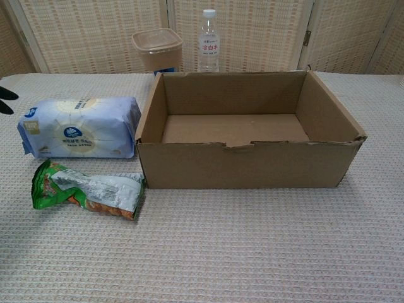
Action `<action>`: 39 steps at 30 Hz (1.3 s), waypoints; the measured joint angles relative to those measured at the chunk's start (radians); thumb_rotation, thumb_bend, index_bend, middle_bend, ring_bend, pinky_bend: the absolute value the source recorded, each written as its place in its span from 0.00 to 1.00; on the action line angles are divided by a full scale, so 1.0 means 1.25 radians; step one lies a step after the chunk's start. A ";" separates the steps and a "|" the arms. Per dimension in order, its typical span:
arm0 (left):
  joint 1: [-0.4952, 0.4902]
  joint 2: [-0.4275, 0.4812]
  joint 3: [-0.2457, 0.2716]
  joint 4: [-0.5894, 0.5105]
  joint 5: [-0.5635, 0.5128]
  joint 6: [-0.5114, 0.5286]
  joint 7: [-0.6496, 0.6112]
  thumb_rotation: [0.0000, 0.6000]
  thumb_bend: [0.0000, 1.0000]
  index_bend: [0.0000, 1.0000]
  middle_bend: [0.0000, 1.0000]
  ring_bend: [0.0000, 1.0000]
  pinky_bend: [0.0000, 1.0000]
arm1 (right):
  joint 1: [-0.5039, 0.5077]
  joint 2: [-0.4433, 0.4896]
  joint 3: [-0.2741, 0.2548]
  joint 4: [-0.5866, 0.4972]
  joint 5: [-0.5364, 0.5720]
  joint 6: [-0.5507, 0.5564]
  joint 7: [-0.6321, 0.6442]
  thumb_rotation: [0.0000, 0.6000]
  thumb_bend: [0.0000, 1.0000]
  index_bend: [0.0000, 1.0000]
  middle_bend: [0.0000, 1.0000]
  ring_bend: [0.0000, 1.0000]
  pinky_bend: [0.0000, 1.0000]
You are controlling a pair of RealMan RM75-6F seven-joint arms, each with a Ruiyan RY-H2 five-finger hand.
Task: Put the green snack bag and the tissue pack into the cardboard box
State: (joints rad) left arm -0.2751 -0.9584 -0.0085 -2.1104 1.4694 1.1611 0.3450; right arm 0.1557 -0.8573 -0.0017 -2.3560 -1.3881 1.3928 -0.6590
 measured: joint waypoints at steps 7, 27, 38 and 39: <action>-0.044 -0.122 -0.011 0.052 -0.070 -0.041 0.102 1.00 0.26 0.05 0.13 0.06 0.20 | -0.002 0.003 0.001 0.000 -0.001 0.001 0.004 1.00 0.01 0.07 0.04 0.00 0.00; -0.146 -0.298 -0.026 0.323 -0.120 -0.102 0.190 1.00 0.26 0.07 0.14 0.07 0.20 | 0.003 0.011 0.009 0.000 0.023 0.000 0.008 1.00 0.02 0.07 0.04 0.00 0.00; -0.173 -0.325 -0.032 0.377 -0.147 -0.116 0.158 1.00 0.26 0.08 0.15 0.08 0.21 | 0.011 0.008 0.015 0.000 0.047 -0.002 -0.001 1.00 0.02 0.07 0.04 0.00 0.00; -0.173 -0.327 -0.031 0.377 -0.150 -0.116 0.156 1.00 0.26 0.08 0.15 0.08 0.21 | 0.011 0.008 0.015 0.000 0.049 -0.002 -0.002 1.00 0.02 0.07 0.04 0.00 0.00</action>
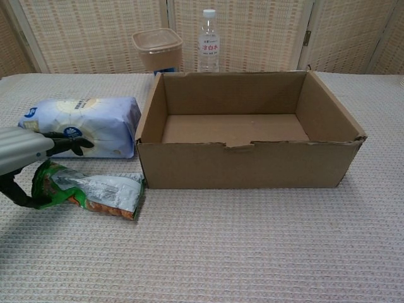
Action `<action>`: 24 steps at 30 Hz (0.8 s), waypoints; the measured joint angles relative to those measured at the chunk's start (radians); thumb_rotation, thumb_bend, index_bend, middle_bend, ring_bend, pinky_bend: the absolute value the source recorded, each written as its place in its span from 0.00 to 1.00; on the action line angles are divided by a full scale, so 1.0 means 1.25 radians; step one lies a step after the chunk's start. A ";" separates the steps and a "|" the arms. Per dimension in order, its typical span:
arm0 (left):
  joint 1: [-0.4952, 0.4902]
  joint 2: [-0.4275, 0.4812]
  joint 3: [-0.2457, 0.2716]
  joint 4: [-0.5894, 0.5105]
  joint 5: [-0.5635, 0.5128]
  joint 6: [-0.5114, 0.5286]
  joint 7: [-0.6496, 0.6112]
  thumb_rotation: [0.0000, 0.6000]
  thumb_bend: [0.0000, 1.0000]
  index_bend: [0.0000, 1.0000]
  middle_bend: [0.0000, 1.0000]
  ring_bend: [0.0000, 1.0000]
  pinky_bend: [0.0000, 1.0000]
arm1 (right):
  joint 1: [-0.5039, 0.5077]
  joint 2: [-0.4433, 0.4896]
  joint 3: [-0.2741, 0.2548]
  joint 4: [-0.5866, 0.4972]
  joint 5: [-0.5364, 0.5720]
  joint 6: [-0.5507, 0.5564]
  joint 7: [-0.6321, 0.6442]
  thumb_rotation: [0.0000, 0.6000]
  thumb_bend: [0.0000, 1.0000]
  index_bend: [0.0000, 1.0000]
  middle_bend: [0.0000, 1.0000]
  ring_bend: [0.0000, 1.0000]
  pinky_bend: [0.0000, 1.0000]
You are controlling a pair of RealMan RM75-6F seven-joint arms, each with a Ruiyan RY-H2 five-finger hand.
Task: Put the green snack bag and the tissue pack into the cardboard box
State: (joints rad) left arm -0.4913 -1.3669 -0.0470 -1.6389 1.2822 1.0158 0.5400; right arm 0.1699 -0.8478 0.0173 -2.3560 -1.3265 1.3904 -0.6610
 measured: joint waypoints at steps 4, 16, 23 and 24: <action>-0.003 -0.005 0.004 0.002 -0.013 -0.004 -0.004 1.00 0.26 0.08 0.16 0.09 0.21 | 0.002 -0.001 0.001 0.000 0.006 0.000 -0.002 1.00 0.02 0.06 0.04 0.00 0.00; -0.014 -0.030 0.000 0.035 -0.042 -0.009 -0.017 1.00 0.27 0.19 0.27 0.20 0.31 | 0.007 -0.001 0.004 0.000 0.021 0.001 -0.004 1.00 0.02 0.07 0.04 0.00 0.00; -0.018 -0.075 0.005 0.102 -0.038 -0.002 -0.033 1.00 0.31 0.47 0.51 0.40 0.47 | 0.010 -0.002 0.005 0.000 0.031 0.002 -0.006 1.00 0.02 0.07 0.04 0.00 0.00; -0.018 -0.080 0.006 0.108 -0.035 0.002 -0.036 1.00 0.32 0.51 0.56 0.44 0.51 | 0.011 -0.002 0.005 0.000 0.033 0.001 -0.006 1.00 0.02 0.07 0.04 0.00 0.00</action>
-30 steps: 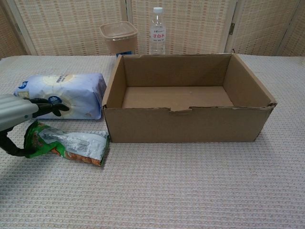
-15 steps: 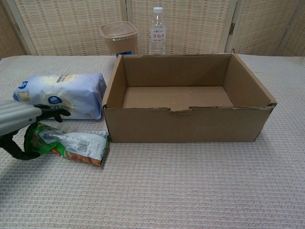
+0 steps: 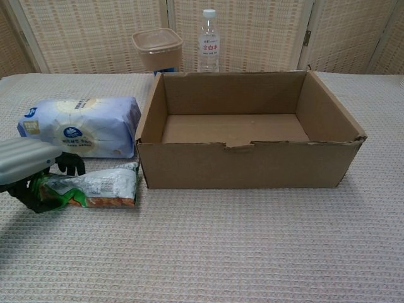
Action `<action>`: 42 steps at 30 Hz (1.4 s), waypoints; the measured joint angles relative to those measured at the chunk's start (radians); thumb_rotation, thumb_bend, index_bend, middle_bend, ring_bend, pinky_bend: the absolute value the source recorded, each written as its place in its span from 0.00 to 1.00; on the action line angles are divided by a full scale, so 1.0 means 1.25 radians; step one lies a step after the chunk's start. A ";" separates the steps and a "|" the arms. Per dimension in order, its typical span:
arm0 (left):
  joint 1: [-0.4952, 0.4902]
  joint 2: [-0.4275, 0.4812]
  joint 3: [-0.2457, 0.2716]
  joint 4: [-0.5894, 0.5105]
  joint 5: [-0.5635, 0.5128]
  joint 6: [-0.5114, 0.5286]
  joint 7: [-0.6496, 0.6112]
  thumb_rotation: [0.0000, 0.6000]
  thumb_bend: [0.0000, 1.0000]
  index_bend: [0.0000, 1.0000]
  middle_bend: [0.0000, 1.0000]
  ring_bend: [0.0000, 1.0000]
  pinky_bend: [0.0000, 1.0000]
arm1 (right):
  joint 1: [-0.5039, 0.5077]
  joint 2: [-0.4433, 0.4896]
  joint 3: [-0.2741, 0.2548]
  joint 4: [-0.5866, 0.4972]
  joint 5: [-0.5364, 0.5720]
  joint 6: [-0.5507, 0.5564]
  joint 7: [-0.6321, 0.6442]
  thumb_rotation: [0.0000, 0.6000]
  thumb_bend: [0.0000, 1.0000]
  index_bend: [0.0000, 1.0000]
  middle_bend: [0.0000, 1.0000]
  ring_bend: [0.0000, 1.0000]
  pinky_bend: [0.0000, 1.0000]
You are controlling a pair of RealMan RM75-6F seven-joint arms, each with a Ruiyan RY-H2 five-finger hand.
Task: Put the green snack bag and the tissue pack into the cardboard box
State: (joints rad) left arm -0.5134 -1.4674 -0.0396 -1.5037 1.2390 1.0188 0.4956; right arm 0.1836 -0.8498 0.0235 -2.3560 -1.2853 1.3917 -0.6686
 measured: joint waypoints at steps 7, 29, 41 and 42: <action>0.011 -0.012 0.005 0.019 0.050 0.051 -0.037 1.00 0.41 0.75 0.83 0.69 0.72 | 0.002 0.003 0.002 0.000 0.003 0.004 0.005 1.00 0.02 0.07 0.04 0.00 0.00; 0.030 0.336 -0.018 -0.384 0.064 0.117 0.001 1.00 0.44 0.79 0.92 0.76 0.80 | 0.001 0.010 -0.004 0.000 -0.014 0.004 0.021 1.00 0.02 0.07 0.04 0.00 0.00; -0.172 0.433 -0.176 -0.540 -0.165 0.047 0.144 1.00 0.44 0.79 0.92 0.76 0.80 | -0.001 0.016 -0.004 0.000 -0.018 0.007 0.032 1.00 0.02 0.07 0.04 0.00 0.00; -0.192 0.420 -0.181 -0.535 -0.186 0.042 0.159 1.00 0.44 0.79 0.92 0.76 0.80 | -0.001 0.017 -0.003 0.000 -0.018 0.007 0.033 1.00 0.02 0.07 0.04 0.00 0.00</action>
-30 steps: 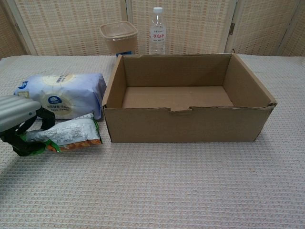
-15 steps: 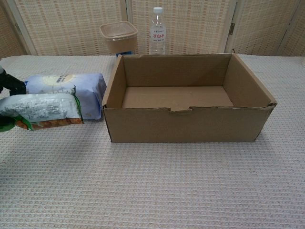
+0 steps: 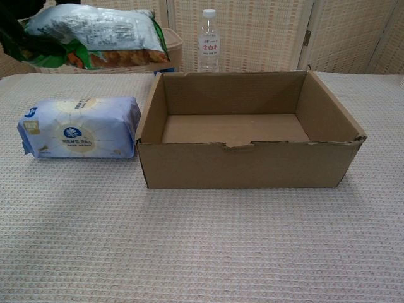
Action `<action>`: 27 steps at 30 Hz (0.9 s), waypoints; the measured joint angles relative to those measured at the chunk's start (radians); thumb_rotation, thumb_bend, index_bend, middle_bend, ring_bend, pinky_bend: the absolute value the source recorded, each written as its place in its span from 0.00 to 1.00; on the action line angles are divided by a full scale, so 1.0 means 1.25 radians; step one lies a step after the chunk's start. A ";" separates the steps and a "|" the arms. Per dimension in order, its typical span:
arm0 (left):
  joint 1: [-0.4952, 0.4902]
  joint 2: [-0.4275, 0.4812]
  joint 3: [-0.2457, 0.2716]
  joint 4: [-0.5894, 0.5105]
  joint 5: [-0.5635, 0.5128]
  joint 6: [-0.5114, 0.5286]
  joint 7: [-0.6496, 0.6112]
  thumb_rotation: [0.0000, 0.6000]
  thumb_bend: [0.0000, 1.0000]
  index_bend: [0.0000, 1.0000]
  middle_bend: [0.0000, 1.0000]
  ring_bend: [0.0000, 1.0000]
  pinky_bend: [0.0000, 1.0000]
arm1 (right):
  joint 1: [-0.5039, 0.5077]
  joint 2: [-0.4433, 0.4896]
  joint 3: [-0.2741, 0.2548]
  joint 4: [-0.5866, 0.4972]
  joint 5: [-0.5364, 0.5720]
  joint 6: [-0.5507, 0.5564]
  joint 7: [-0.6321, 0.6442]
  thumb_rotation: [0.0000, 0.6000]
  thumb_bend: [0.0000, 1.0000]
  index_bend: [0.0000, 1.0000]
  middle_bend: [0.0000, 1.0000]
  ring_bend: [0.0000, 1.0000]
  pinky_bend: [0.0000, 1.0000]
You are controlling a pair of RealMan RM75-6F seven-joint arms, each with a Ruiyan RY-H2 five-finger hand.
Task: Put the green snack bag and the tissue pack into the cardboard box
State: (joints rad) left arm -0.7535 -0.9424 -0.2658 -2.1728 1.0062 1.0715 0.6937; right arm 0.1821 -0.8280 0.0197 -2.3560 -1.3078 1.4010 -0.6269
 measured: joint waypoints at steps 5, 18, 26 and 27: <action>-0.097 -0.119 -0.012 0.062 -0.066 -0.011 0.080 1.00 0.44 0.79 0.92 0.76 0.80 | -0.002 0.007 0.001 0.000 -0.004 0.004 0.008 1.00 0.02 0.07 0.04 0.00 0.00; -0.238 -0.460 -0.025 0.394 -0.081 0.026 0.106 1.00 0.44 0.79 0.92 0.76 0.80 | 0.001 0.011 0.007 0.000 0.010 0.003 0.010 1.00 0.02 0.07 0.04 0.00 0.00; -0.269 -0.554 -0.025 0.500 -0.154 0.001 0.081 1.00 0.18 0.00 0.00 0.00 0.06 | 0.002 0.012 0.008 0.000 0.014 0.003 0.012 1.00 0.02 0.07 0.04 0.00 0.00; -0.272 -0.549 -0.025 0.496 -0.177 -0.009 0.091 1.00 0.18 0.00 0.00 0.00 0.05 | 0.002 0.012 0.008 0.000 0.014 0.002 0.013 1.00 0.02 0.07 0.04 0.00 0.00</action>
State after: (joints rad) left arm -1.0940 -1.6284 -0.2975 -1.5527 0.7848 1.0605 0.8072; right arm 0.1845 -0.8130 0.0302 -2.3560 -1.2900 1.4041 -0.6103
